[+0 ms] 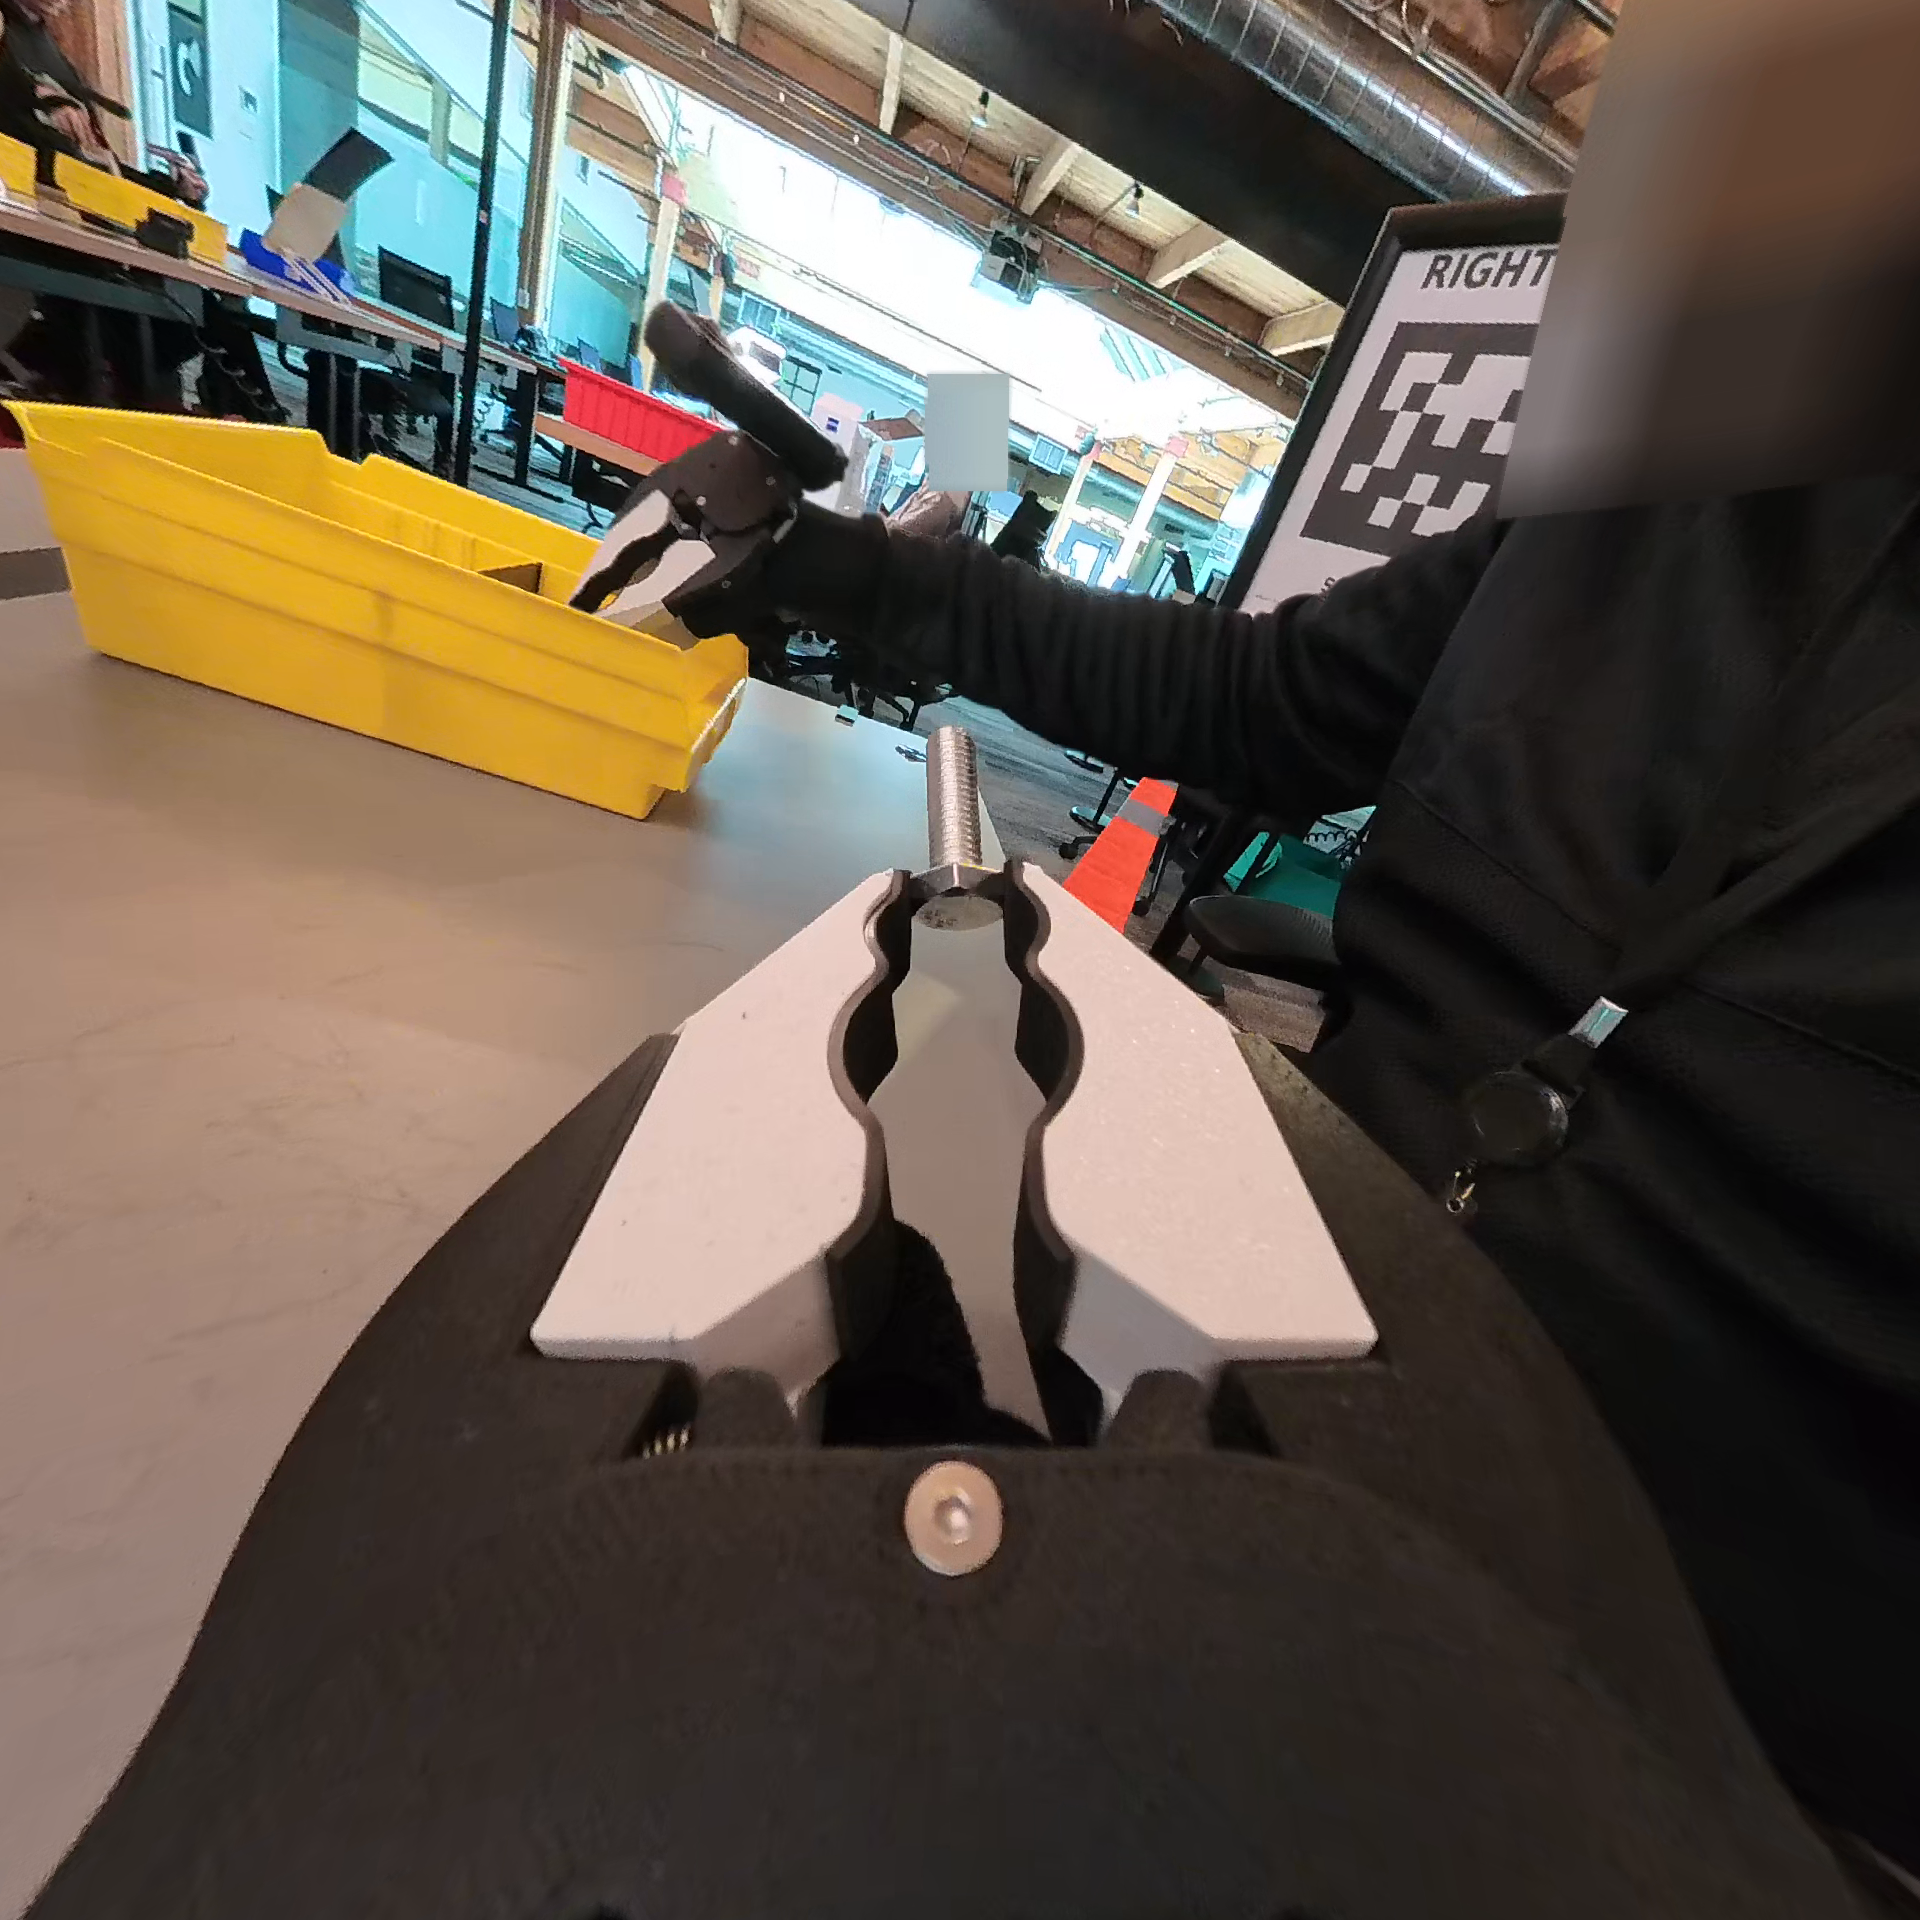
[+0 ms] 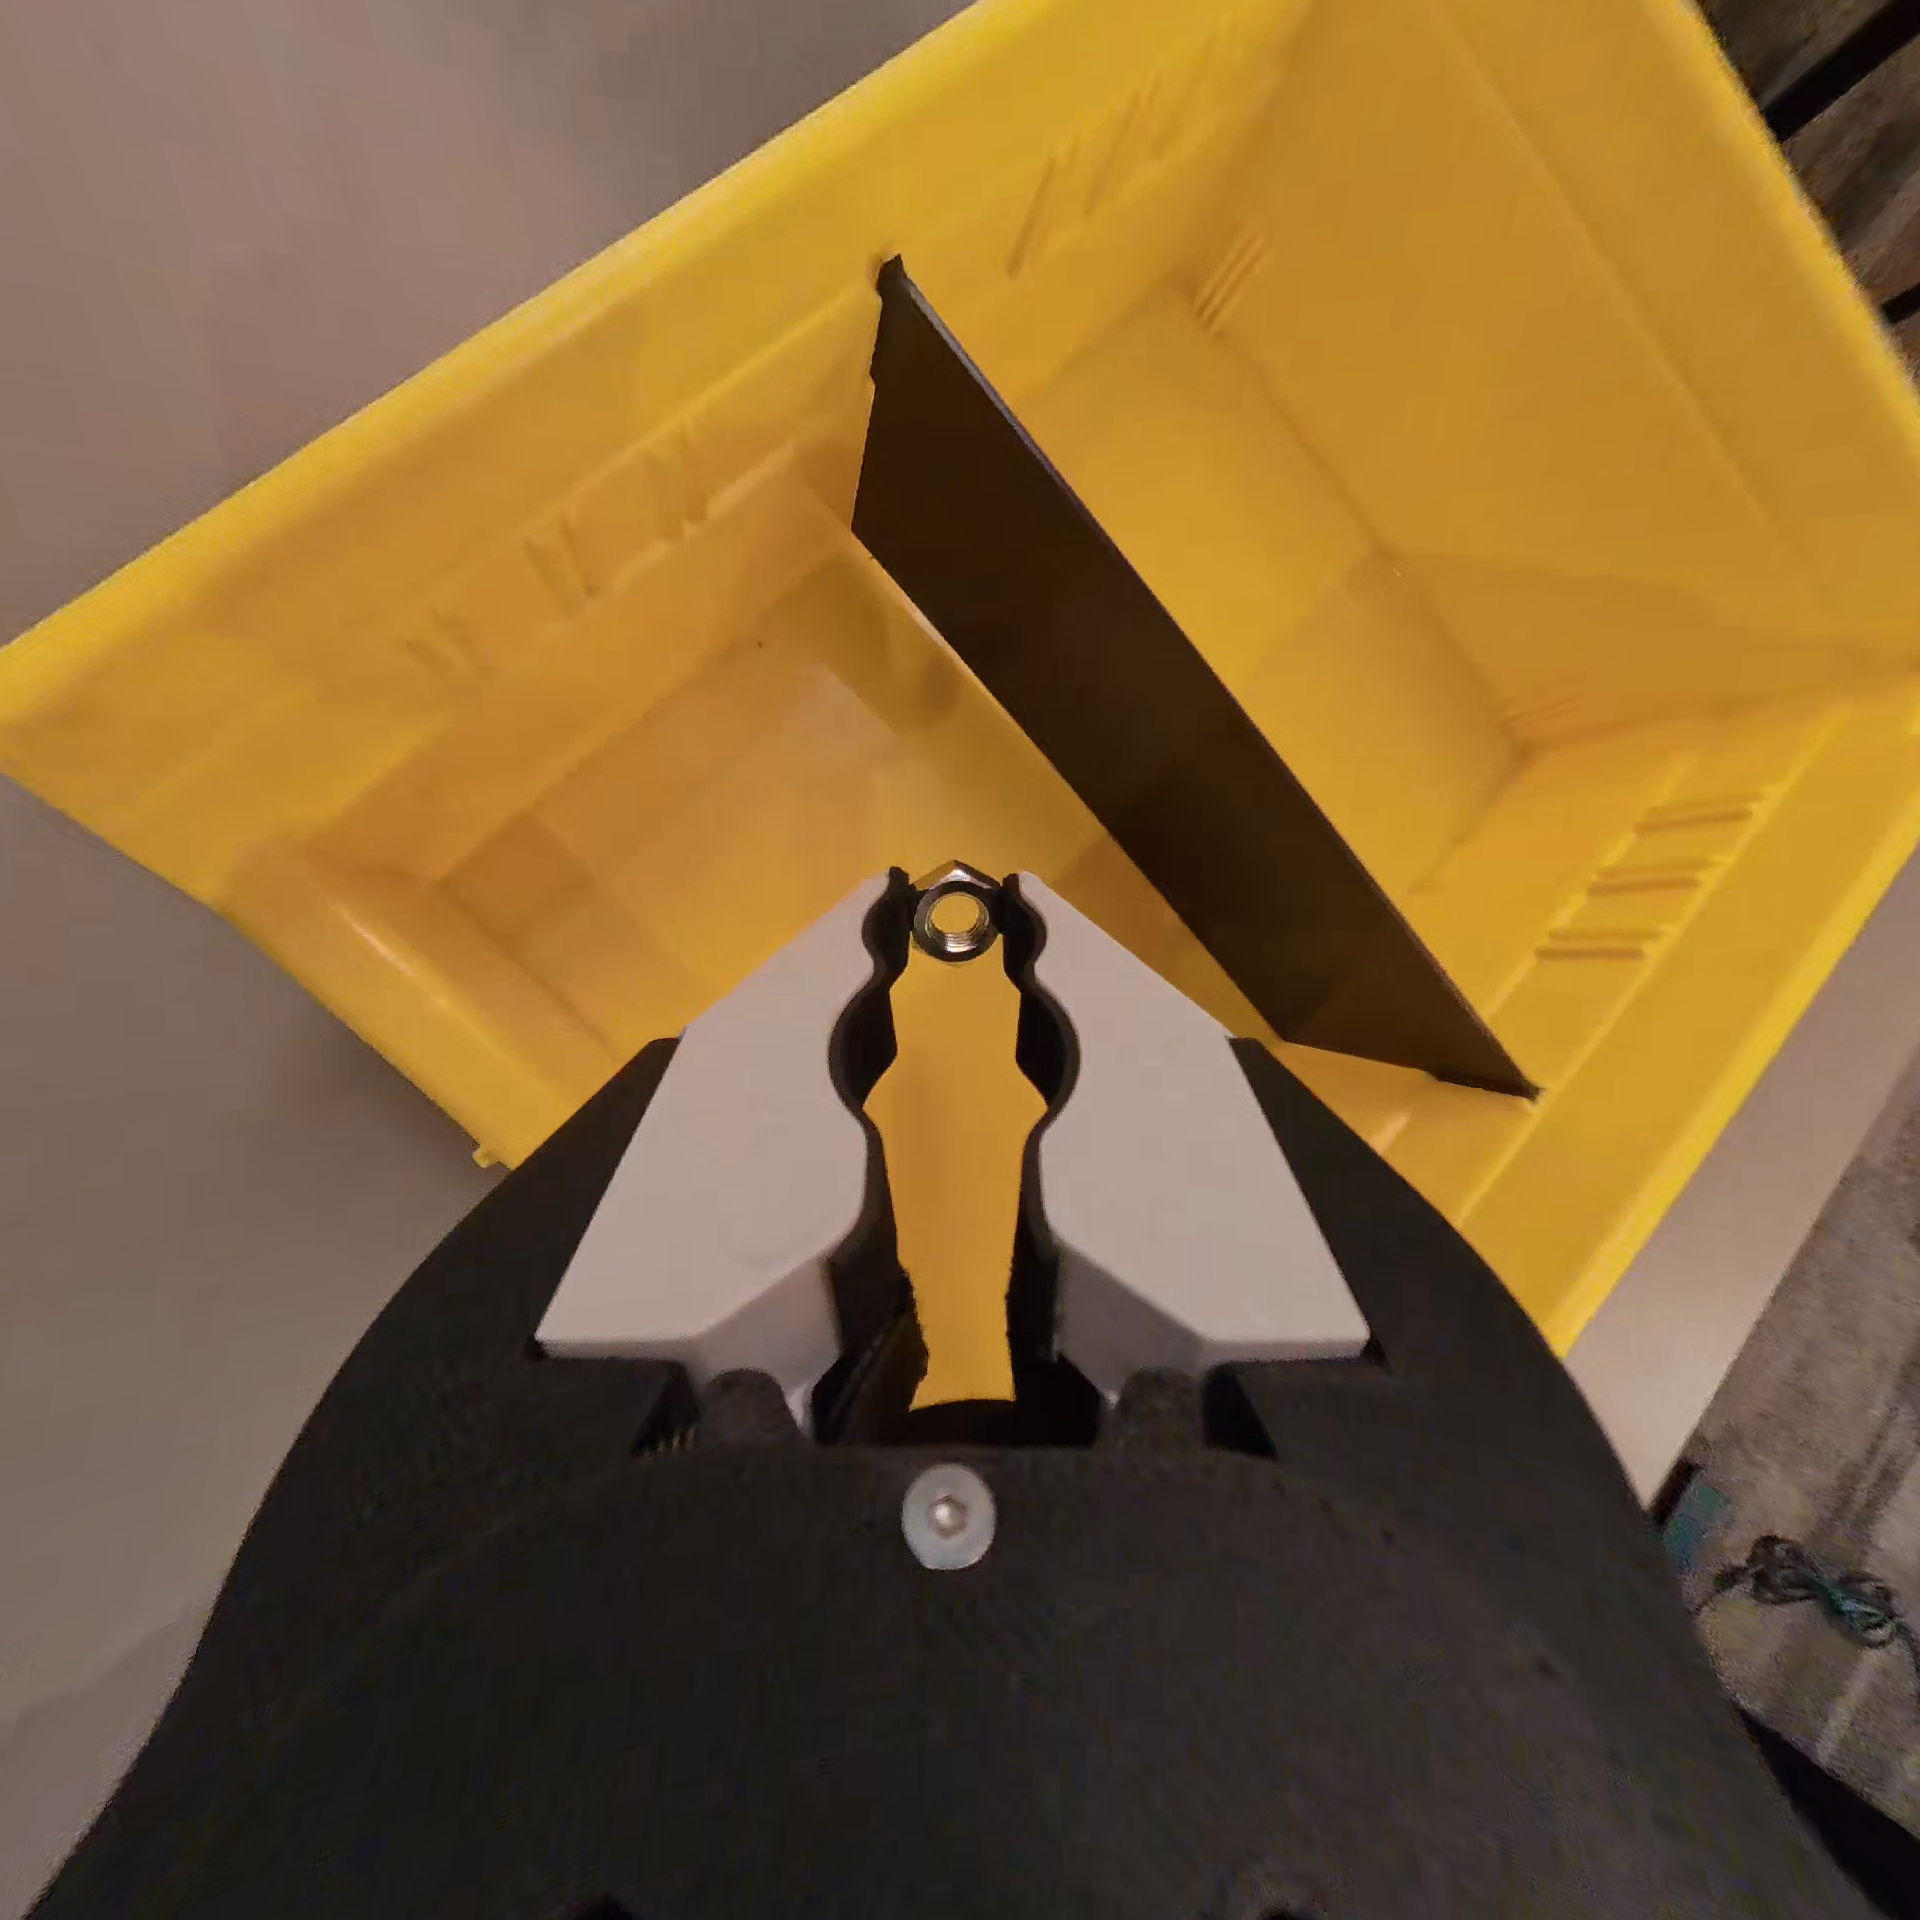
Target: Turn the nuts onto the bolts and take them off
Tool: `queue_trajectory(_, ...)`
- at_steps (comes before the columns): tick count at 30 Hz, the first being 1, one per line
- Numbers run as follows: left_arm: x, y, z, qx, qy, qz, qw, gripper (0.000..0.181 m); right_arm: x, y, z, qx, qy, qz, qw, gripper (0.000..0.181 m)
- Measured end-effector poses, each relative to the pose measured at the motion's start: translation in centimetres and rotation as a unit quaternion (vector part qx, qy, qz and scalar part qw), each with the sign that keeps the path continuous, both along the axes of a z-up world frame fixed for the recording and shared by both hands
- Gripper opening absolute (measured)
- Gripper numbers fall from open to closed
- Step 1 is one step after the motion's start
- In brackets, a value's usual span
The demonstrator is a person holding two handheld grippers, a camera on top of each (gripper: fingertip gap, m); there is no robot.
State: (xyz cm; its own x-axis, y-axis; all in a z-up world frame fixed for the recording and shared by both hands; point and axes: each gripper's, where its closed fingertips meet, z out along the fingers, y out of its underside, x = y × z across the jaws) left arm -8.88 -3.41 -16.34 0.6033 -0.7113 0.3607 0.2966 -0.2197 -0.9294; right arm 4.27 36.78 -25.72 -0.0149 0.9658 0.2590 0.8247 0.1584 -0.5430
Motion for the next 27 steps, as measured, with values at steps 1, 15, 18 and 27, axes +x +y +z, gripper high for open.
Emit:
queue_trajectory(1,0.0,0.0,-0.1,-0.001,0.001,0.000,1.000,0.016,0.0,0.0,-0.3,-0.013,-0.010,-0.006,1.000,0.016)
queue_trajectory(15,-0.1,0.1,0.5,0.008,-0.005,0.008,1.000,0.016,-0.3,-0.3,-0.3,-0.008,-0.077,-0.058,0.995,0.034)
queue_trajectory(18,0.1,0.3,1.2,0.020,-0.023,0.008,0.999,0.016,-3.1,-5.6,6.6,0.000,0.043,-0.013,0.999,0.029)
queue_trajectory(27,1.2,0.2,4.0,0.064,-0.102,-0.013,0.993,0.015,-9.9,-34.4,15.6,-0.174,0.250,0.321,0.897,0.030)
